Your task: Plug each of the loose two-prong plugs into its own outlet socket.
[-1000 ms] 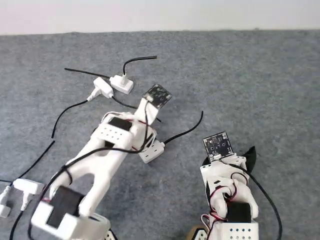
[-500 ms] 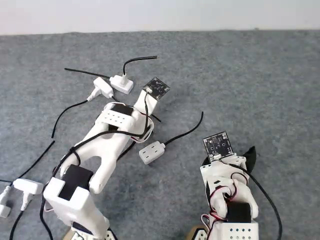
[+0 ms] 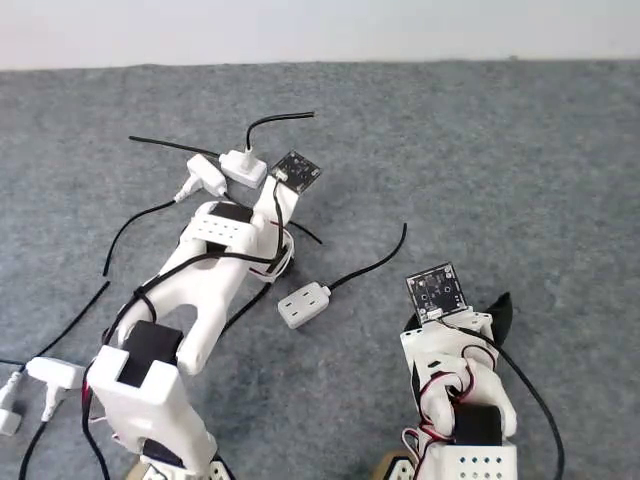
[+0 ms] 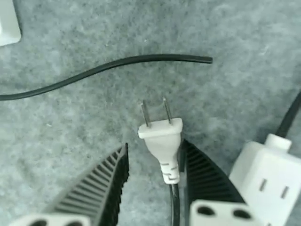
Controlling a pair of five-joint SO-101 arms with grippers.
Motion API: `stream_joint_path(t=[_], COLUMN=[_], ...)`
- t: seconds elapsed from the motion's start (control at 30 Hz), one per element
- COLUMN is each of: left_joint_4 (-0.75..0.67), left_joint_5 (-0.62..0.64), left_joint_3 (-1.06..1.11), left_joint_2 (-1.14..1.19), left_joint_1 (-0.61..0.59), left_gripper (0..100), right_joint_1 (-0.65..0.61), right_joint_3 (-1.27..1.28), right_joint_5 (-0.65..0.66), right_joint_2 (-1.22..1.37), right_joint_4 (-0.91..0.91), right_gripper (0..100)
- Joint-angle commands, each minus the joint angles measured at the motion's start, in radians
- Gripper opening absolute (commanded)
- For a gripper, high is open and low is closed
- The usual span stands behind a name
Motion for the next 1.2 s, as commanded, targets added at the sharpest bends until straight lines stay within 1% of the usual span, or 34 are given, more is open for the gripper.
stream_joint_path(t=[0.0,0.23,0.43,0.53,0.93,1.0,1.1,1.13,1.17], left_joint_4=[0.046,0.058,0.138,0.140,0.140,0.140,0.140,0.140,0.140], left_joint_5=[-0.009,-0.008,-0.008,-0.009,-0.009,-0.009,-0.009,-0.009,-0.009], left_joint_3=[-0.059,-0.058,-0.050,-0.033,-0.033,-0.033,-0.033,-0.033,-0.033], left_joint_2=[0.002,0.003,0.005,0.005,0.005,0.005,0.005,0.005,0.005], left_joint_1=[0.005,0.005,0.035,0.051,0.049,0.049,0.049,0.049,0.049], left_gripper=[19,19,19,19,18,14,2,1,2], right_joint_1=[-0.005,-0.005,-0.005,-0.005,-0.005,-0.005,-0.005,-0.005,-0.005], right_joint_3=[0.015,0.015,0.015,0.015,0.015,0.015,0.015,0.015,0.015], right_joint_5=[-0.011,-0.011,-0.011,-0.011,-0.011,-0.011,-0.011,-0.011,-0.011], right_joint_2=[-0.010,-0.010,-0.010,-0.010,-0.010,-0.010,-0.010,-0.010,-0.010], right_joint_4=[-0.016,-0.016,-0.016,-0.016,-0.015,-0.013,-0.013,-0.013,-0.012], right_gripper=[45.1,45.1,45.1,45.1,45.1,45.1,45.1,45.1,45.1])
